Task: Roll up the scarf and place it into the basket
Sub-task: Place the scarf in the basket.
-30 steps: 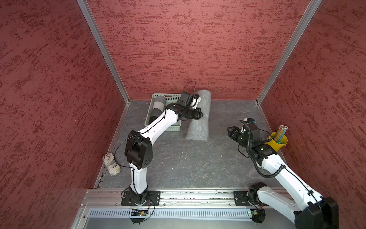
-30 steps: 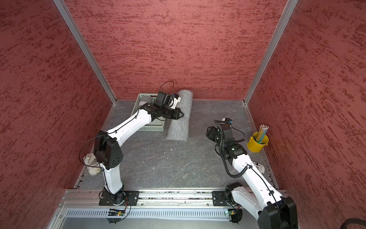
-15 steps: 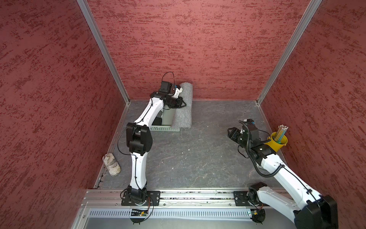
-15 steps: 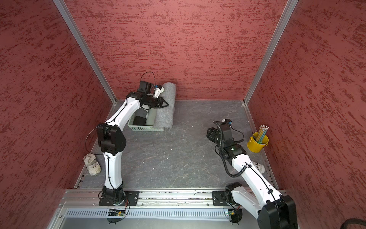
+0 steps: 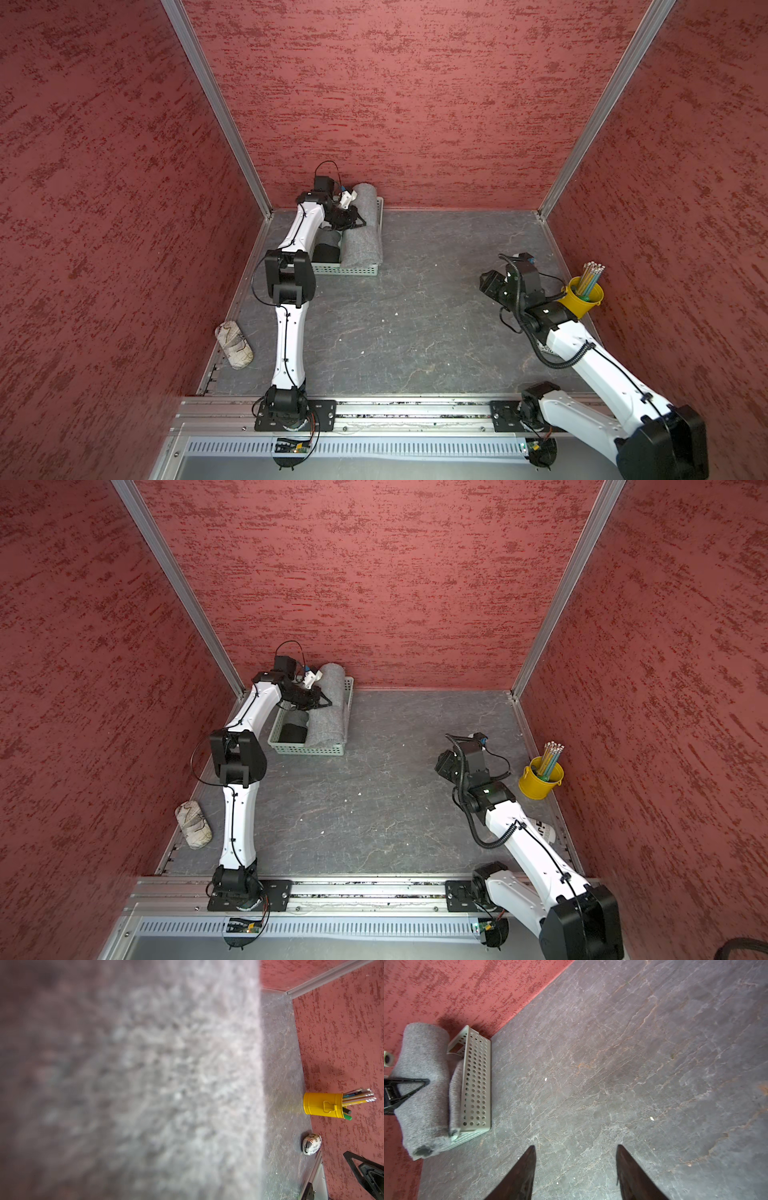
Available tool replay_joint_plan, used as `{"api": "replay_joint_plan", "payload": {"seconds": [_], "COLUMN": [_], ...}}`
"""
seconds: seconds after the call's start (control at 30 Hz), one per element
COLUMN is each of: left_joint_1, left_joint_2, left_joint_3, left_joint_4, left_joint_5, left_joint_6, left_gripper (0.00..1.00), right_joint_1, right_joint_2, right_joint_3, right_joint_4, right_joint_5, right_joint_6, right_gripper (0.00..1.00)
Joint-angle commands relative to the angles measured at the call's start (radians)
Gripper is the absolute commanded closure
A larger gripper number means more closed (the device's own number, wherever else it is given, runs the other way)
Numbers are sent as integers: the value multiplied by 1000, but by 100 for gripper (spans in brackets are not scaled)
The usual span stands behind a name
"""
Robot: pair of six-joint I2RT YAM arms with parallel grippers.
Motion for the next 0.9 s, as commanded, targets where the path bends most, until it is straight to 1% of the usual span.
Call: {"api": "replay_joint_plan", "payload": {"seconds": [0.0, 0.23, 0.33, 0.43, 0.47, 0.5, 0.57, 0.67, 0.7, 0.8, 0.87], "left_joint_1": [10, 9, -2, -10, -10, -9, -11, -13, -13, -19, -24], "left_joint_2": [54, 154, 196, 218, 232, 245, 250, 257, 262, 269, 261], "left_joint_3": [36, 93, 130, 133, 160, 187, 198, 198, 196, 190, 183], "left_joint_4": [-21, -37, -55, -38, -55, -69, -70, -106, -119, -132, -121], "left_joint_5": [20, -7, -47, -97, -110, -107, -123, -94, -101, -128, -127], "left_joint_6": [50, 65, 79, 85, 82, 86, 77, 70, 66, 57, 50], "left_gripper": [100, 100, 100, 100, 100, 100, 100, 90, 83, 54, 42], "right_joint_1": [-4, -4, -4, -4, -4, -4, -4, -4, -4, -4, -4], "right_joint_2": [19, 46, 53, 54, 54, 55, 57, 56, 54, 55, 59], "right_joint_3": [48, 59, 60, 57, 55, 54, 57, 58, 56, 54, 56], "right_joint_4": [-13, 8, 12, 21, 24, 25, 24, 26, 28, 38, 40], "right_joint_5": [35, 24, 21, 18, 15, 15, 13, 13, 13, 7, 4], "right_joint_6": [9, 8, 10, 9, 10, 9, 9, 12, 12, 12, 11], "right_gripper": [39, 39, 39, 39, 39, 39, 39, 39, 39, 39, 39]}}
